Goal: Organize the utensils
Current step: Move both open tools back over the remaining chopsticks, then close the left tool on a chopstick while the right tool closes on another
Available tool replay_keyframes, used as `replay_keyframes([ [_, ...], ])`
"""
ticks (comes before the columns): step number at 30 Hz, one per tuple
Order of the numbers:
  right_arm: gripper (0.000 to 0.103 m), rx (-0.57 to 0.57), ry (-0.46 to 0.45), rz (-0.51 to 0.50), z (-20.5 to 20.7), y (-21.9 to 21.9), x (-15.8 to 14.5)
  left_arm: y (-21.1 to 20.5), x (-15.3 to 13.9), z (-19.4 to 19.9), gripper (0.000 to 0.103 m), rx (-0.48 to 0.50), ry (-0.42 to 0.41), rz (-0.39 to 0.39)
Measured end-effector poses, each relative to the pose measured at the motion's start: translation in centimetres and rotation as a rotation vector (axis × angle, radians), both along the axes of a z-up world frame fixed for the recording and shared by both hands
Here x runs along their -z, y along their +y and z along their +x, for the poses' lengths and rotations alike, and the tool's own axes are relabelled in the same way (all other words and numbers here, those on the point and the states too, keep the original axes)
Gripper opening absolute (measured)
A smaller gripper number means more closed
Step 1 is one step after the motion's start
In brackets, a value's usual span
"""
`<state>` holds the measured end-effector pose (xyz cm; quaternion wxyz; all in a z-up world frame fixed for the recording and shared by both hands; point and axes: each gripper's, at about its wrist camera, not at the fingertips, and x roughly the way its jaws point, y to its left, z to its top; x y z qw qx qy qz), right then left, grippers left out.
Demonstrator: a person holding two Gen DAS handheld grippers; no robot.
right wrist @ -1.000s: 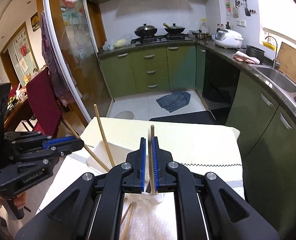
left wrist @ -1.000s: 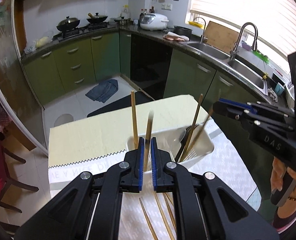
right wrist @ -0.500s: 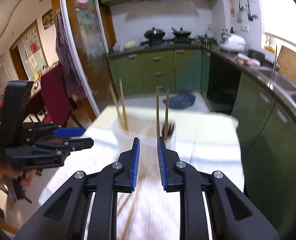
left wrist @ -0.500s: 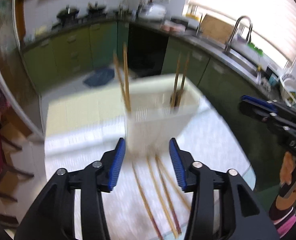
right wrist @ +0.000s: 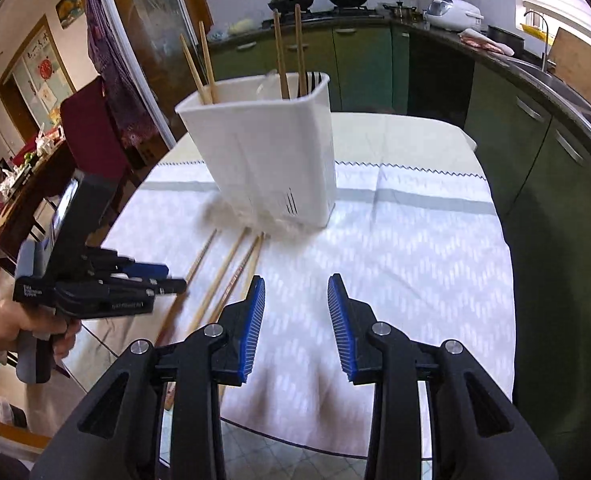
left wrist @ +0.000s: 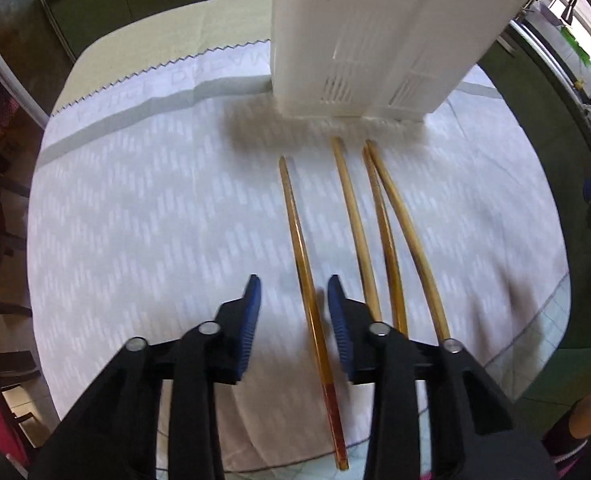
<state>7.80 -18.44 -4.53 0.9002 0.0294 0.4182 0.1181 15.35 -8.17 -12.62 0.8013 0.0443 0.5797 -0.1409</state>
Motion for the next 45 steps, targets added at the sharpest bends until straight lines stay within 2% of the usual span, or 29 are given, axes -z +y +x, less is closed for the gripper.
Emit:
replay_keyframes([
  [2,0.033,-0.002,0.009,-0.011,0.4,0.3,0.3,-0.4,0.3,0.2,0.022,0.001,0.004,0.018],
  [7,0.033,-0.030,0.052,-0.036,1.7,1.6,1.6,-1.4,1.3,0.5,0.017,0.006,0.019,0.034],
  [13,0.033,-0.089,0.130,-0.097,4.3,5.7,4.3,-1.2,1.6,1.7,0.007,0.017,0.030,0.038],
  [19,0.031,-0.111,0.227,-0.143,6.8,8.6,7.4,0.7,0.8,2.5,0.007,0.041,0.015,0.055],
  [23,0.026,-0.098,0.256,-0.184,7.6,9.4,8.7,1.8,0.8,2.5,0.007,0.044,0.003,0.050],
  [28,0.022,-0.086,0.272,-0.233,8.1,10.2,9.2,2.8,0.7,2.4,0.007,0.058,-0.007,0.054],
  [34,0.020,-0.085,0.297,-0.218,9.2,10.9,9.5,1.6,0.6,1.8,0.007,0.053,-0.001,0.063],
  [37,0.011,-0.078,0.303,-0.200,9.8,10.6,9.4,1.0,0.6,2.8,0.009,0.048,0.011,0.061],
  [39,0.008,-0.074,0.317,-0.161,9.9,9.7,9.1,0.6,0.6,3.4,0.018,0.048,0.027,0.049],
  [41,0.007,-0.069,0.326,-0.131,10.1,9.1,9.1,-0.2,0.5,3.9,0.033,0.065,0.042,0.051],
  [45,0.007,-0.069,0.308,-0.114,9.9,8.5,8.8,-1.5,0.6,4.1,0.035,0.081,0.019,0.099],
])
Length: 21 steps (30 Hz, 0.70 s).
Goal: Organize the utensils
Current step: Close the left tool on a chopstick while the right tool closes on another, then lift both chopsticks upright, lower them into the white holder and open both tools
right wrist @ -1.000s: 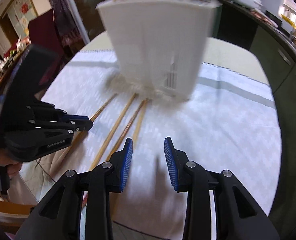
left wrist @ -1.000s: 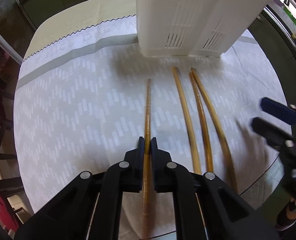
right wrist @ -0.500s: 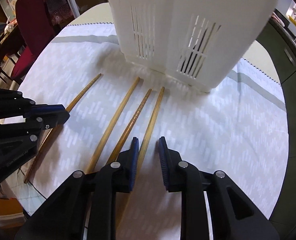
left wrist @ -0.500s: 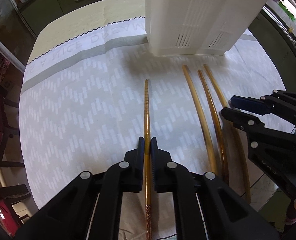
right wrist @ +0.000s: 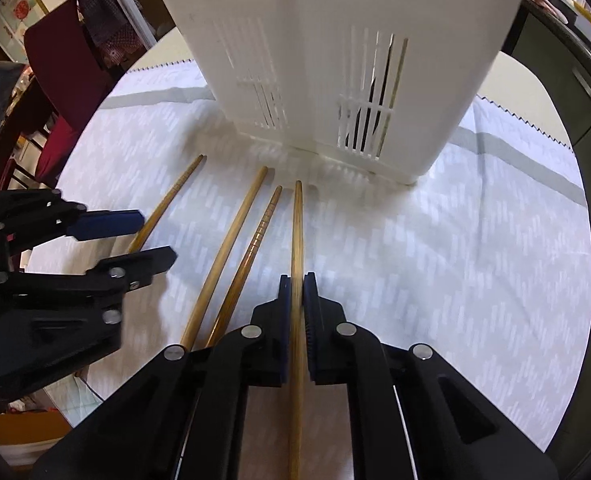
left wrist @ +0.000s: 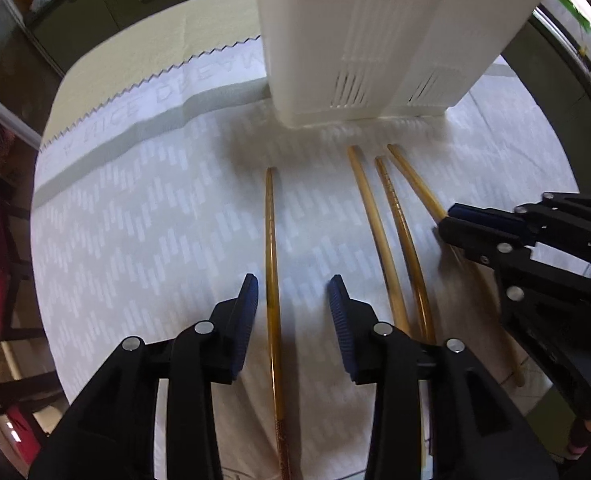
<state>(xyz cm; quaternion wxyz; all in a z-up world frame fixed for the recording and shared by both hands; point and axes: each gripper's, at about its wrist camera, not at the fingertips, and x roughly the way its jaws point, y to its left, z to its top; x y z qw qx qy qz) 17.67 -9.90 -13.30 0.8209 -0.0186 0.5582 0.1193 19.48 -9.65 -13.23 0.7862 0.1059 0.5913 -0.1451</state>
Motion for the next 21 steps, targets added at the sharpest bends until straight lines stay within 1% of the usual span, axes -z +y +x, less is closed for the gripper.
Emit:
replay_keyframes([
  [1,0.007,0.002,-0.009,0.007,-0.3,-0.2,-0.3,0.0,-0.1,0.2,0.025,-0.003,0.001,-0.002],
  [2,0.007,0.002,-0.022,0.015,-0.6,-0.3,-0.7,0.1,-0.1,0.4,0.006,-0.010,0.006,-0.009],
  [4,0.007,0.000,-0.047,0.025,-1.3,-0.6,-1.6,0.4,-0.1,0.9,0.006,-0.026,0.029,-0.039],
  [7,0.007,-0.003,-0.085,0.051,-2.5,-1.1,-3.2,1.0,-0.2,1.1,0.006,-0.024,0.027,-0.046],
  [10,0.007,0.003,-0.147,0.079,-4.4,-2.1,-5.3,1.8,-0.6,0.8,0.006,-0.030,0.020,-0.066],
  [13,0.007,0.016,-0.205,0.112,-6.4,-3.6,-7.3,2.5,-2.1,0.0,0.006,-0.021,-0.032,-0.078],
  [16,0.007,0.035,-0.258,0.133,-8.3,-5.1,-9.1,3.3,-4.2,-1.1,0.006,-0.028,-0.069,-0.120],
  [21,0.007,0.058,-0.318,0.150,-10.5,-6.7,-11.0,4.4,-8.3,-3.4,0.006,-0.024,-0.180,-0.155],
])
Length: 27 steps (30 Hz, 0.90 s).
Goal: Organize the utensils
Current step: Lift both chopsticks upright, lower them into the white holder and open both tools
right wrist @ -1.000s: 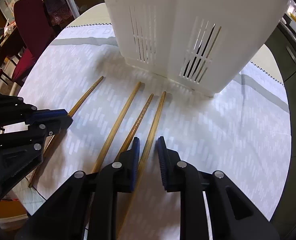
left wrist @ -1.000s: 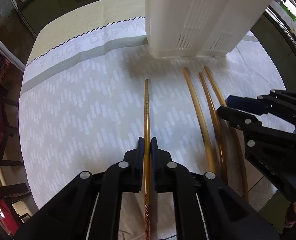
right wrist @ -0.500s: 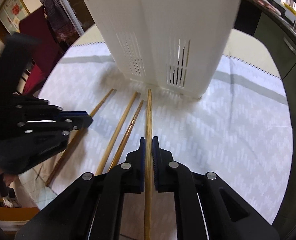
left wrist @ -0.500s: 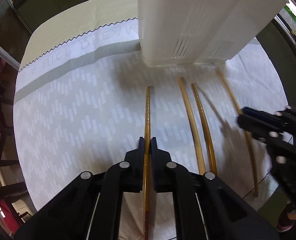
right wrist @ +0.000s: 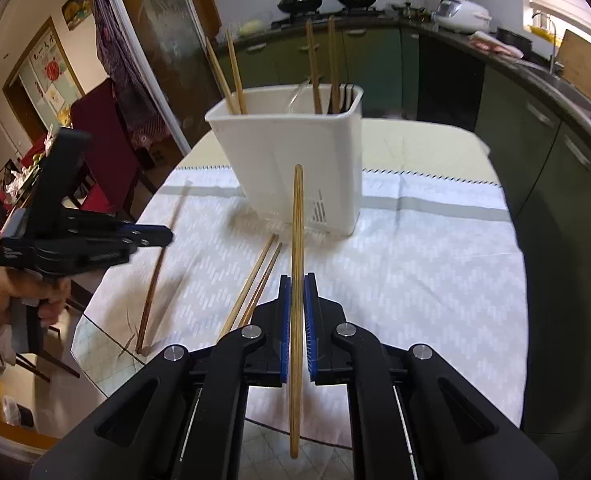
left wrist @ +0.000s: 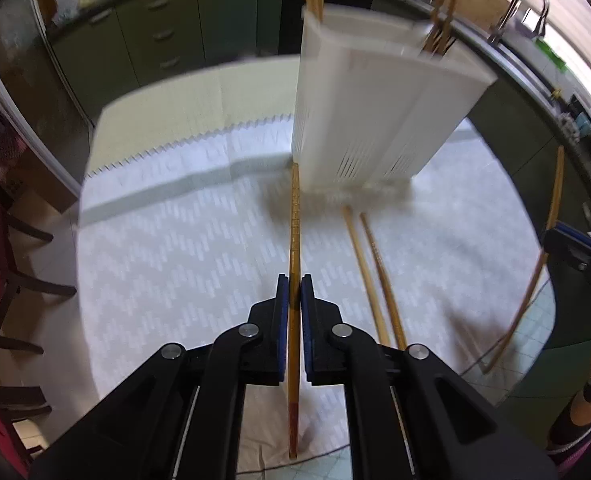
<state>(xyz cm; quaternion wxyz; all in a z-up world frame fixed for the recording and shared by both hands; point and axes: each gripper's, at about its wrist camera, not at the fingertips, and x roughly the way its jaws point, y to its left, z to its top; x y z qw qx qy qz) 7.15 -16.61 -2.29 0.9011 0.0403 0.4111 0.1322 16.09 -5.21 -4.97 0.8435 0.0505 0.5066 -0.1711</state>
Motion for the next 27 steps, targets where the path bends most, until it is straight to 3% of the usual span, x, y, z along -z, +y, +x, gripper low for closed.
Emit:
replay_keyframes([
  [11,0.007,0.017,-0.045,0.008,-2.0,-0.8,-1.0,2.1,-4.0,-5.1,0.006,0.006,-0.098,-0.042],
  [20,0.007,0.020,-0.083,0.019,-3.2,-1.0,-1.9,1.9,-5.2,-7.0,0.006,0.038,-0.123,-0.058],
  [27,0.007,0.025,-0.148,0.028,-3.0,-1.1,-4.6,1.1,-7.7,-7.3,0.006,0.061,-0.166,-0.082],
])
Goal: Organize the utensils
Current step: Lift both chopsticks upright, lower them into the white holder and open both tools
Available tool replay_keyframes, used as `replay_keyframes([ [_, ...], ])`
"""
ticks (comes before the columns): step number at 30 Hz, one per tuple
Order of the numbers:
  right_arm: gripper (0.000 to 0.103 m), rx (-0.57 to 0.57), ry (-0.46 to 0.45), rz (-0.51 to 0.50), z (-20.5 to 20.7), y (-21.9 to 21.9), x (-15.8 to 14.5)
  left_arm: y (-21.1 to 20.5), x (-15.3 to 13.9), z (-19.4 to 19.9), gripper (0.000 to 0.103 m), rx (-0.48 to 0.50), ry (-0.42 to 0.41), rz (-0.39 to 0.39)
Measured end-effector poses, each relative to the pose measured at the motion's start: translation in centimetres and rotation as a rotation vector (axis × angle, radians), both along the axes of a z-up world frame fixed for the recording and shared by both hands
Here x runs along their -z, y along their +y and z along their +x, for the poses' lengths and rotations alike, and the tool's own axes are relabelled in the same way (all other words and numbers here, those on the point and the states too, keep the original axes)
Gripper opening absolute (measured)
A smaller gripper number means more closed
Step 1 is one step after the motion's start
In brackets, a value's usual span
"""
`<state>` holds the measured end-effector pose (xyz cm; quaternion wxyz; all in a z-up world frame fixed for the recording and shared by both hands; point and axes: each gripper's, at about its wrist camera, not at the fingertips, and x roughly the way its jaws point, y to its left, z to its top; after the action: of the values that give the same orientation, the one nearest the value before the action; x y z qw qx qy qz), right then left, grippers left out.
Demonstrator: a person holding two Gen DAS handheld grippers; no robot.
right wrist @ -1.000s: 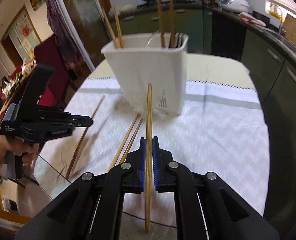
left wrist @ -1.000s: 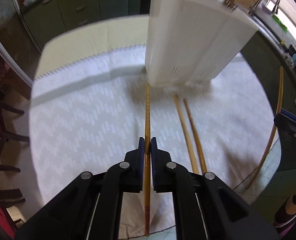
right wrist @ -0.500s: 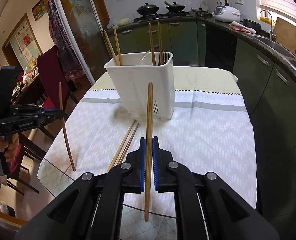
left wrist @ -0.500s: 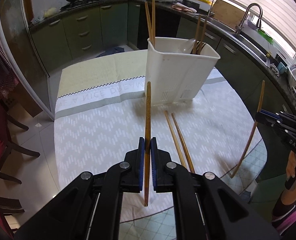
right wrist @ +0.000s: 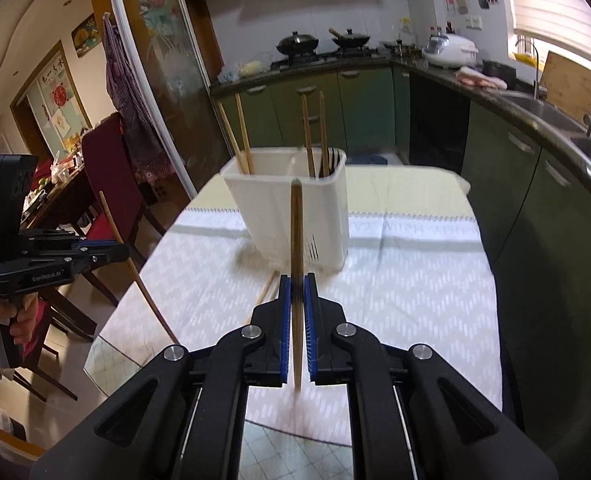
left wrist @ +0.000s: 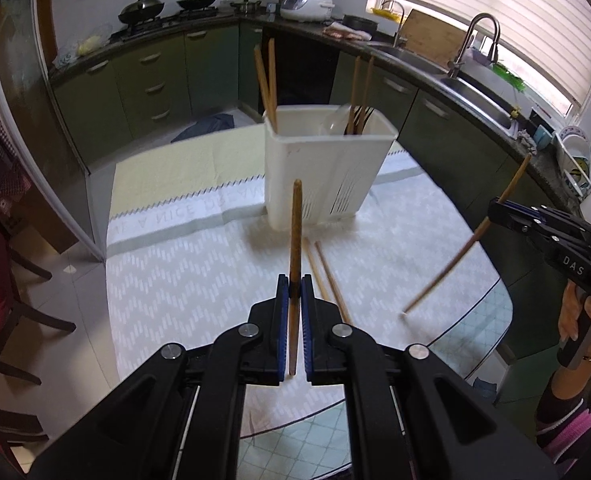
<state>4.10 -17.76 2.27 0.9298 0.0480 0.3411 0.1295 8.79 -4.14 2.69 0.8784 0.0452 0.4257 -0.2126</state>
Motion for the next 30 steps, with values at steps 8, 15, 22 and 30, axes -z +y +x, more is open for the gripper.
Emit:
replay_keyframes([
  [8,0.007,-0.019,-0.105,-0.012,1.0,0.7,-6.0,-1.4,-6.4,0.9,0.006,0.034,-0.089,-0.062],
  [15,0.007,-0.007,-0.204,0.010,3.3,0.3,-12.8,-2.7,-14.3,2.9,0.006,0.012,-0.267,-0.106],
  [22,0.007,0.028,-0.288,0.017,6.6,0.2,-17.3,-4.3,-16.7,7.1,0.006,-0.033,-0.370,-0.127],
  [30,0.007,0.053,-0.237,-0.005,12.0,0.7,-14.7,-5.8,-10.3,12.9,0.006,-0.065,-0.265,-0.090],
])
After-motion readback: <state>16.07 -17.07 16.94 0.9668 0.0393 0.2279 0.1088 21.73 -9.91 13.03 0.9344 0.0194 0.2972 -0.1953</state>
